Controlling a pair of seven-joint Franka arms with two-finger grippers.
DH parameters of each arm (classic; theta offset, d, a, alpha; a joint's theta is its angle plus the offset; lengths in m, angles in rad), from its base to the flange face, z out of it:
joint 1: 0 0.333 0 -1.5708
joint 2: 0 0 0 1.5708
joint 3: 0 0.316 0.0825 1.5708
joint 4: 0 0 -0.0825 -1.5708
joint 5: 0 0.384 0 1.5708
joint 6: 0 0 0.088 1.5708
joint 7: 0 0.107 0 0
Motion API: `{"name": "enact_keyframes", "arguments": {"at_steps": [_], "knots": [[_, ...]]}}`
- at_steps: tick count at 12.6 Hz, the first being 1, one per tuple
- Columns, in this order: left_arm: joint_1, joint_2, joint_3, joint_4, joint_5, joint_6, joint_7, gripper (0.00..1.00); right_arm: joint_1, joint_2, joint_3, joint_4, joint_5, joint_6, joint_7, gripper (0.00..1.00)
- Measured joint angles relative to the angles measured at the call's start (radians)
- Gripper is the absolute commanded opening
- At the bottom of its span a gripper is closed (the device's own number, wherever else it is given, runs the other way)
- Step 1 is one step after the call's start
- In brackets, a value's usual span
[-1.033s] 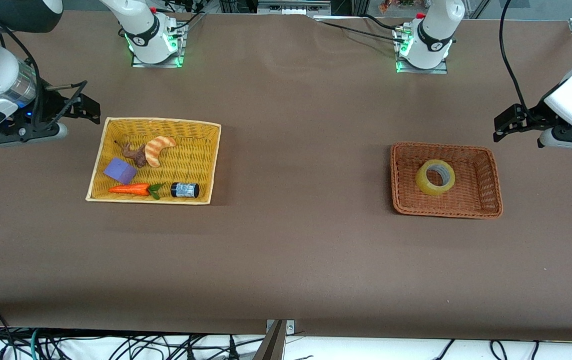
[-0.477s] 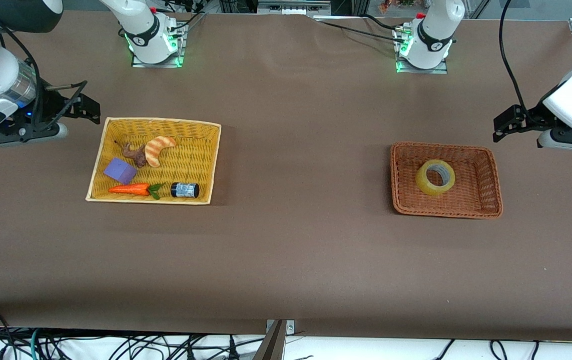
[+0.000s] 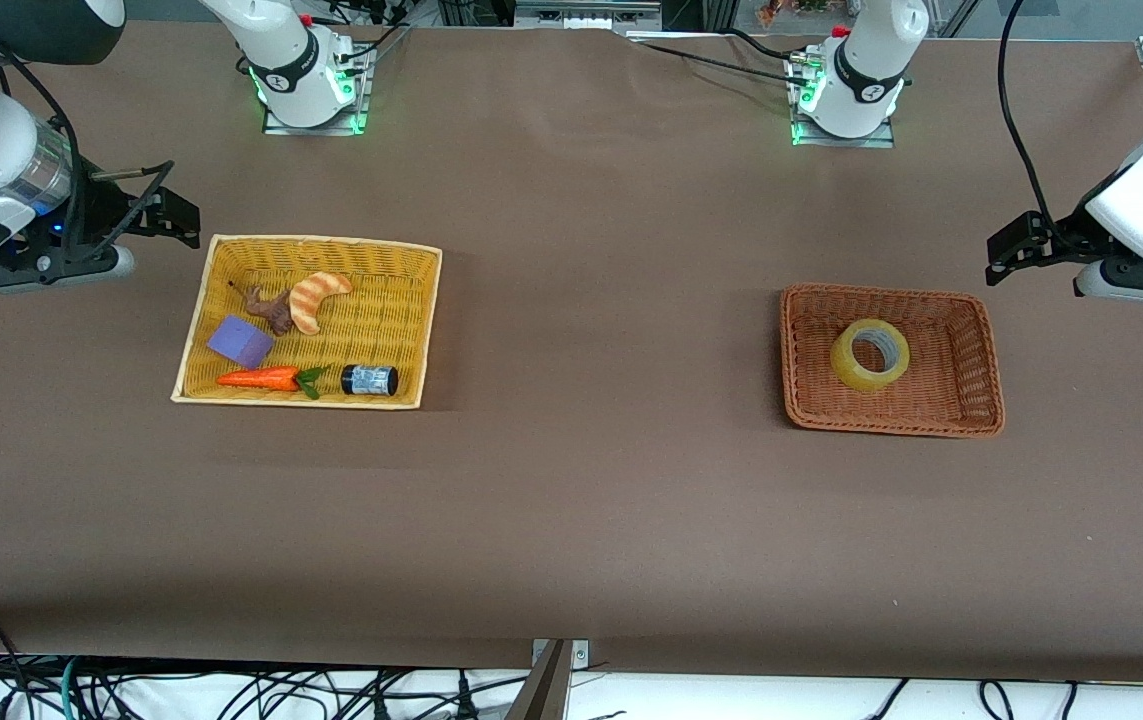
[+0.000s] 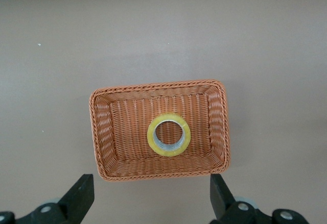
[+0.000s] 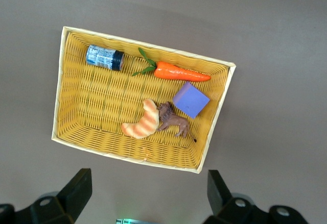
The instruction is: Transfer tape with both arms
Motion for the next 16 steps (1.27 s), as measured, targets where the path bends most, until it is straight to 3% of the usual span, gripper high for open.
{"name": "enact_keyframes", "arguments": {"at_steps": [16], "knots": [[0.0, 0.0, 0.0, 0.0, 0.0, 0.0, 0.0, 1.0, 0.0, 0.0, 0.0, 0.0, 0.0, 0.0, -0.019, 1.0]]}}
